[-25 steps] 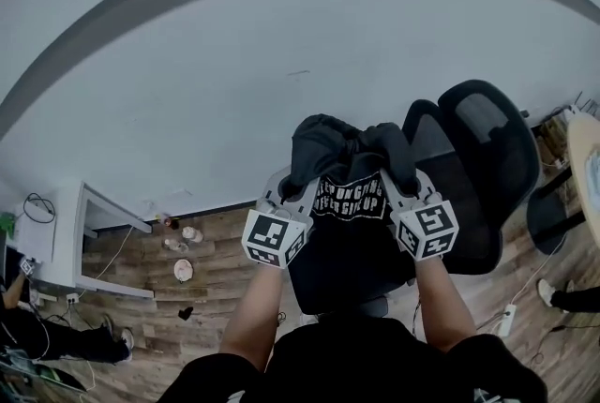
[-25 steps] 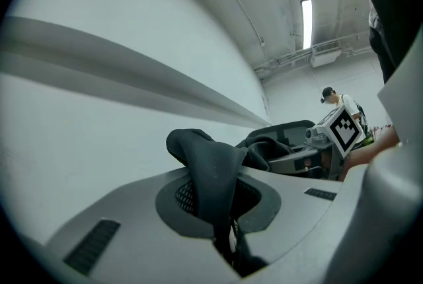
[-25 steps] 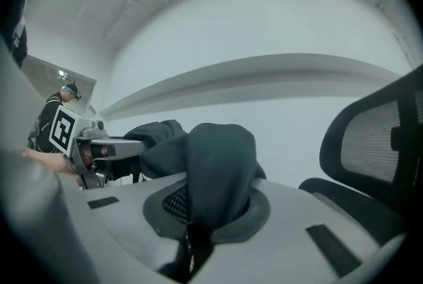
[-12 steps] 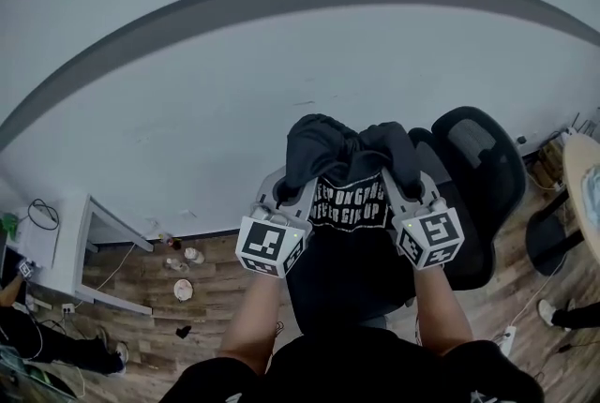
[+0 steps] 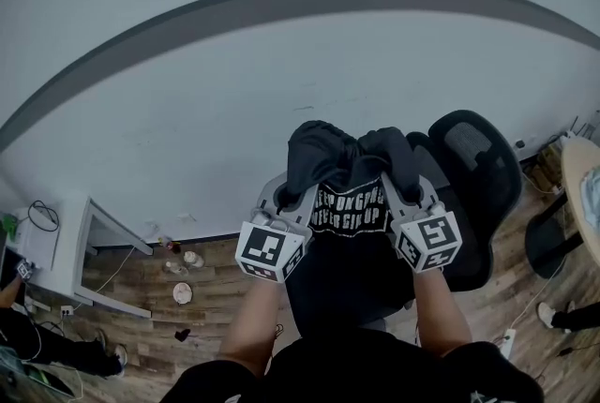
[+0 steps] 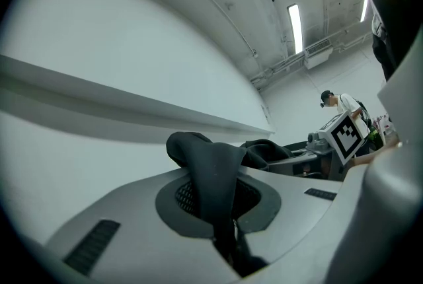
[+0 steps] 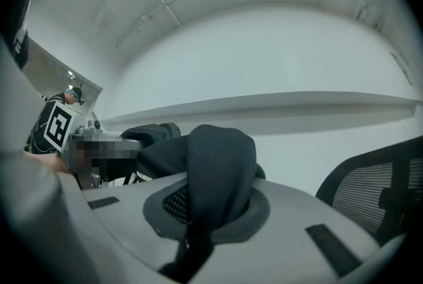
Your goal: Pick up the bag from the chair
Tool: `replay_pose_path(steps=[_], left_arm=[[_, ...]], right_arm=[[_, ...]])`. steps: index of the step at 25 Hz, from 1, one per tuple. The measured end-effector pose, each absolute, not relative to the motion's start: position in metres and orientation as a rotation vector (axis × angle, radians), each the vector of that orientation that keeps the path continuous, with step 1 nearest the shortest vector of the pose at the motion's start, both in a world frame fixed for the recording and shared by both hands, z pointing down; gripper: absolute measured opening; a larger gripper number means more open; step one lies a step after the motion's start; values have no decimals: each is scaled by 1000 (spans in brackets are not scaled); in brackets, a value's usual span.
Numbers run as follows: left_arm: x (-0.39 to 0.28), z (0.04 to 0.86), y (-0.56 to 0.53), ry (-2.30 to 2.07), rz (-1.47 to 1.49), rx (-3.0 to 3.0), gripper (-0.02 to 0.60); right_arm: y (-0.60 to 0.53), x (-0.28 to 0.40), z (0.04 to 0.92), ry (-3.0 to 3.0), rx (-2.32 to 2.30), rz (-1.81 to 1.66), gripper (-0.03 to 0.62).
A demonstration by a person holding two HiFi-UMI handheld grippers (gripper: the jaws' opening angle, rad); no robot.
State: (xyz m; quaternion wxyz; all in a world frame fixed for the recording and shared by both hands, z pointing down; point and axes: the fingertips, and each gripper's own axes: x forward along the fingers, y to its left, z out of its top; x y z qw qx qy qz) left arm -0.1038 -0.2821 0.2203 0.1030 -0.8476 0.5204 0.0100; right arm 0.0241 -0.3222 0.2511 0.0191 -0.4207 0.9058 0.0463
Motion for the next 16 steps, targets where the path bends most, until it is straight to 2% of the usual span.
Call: replay_pose_path(steps=[16], left_arm=[[-98,229,-286,1530,26,-2541,40]], right_arm=[[-329,27,261,2811,-1328,112,44]])
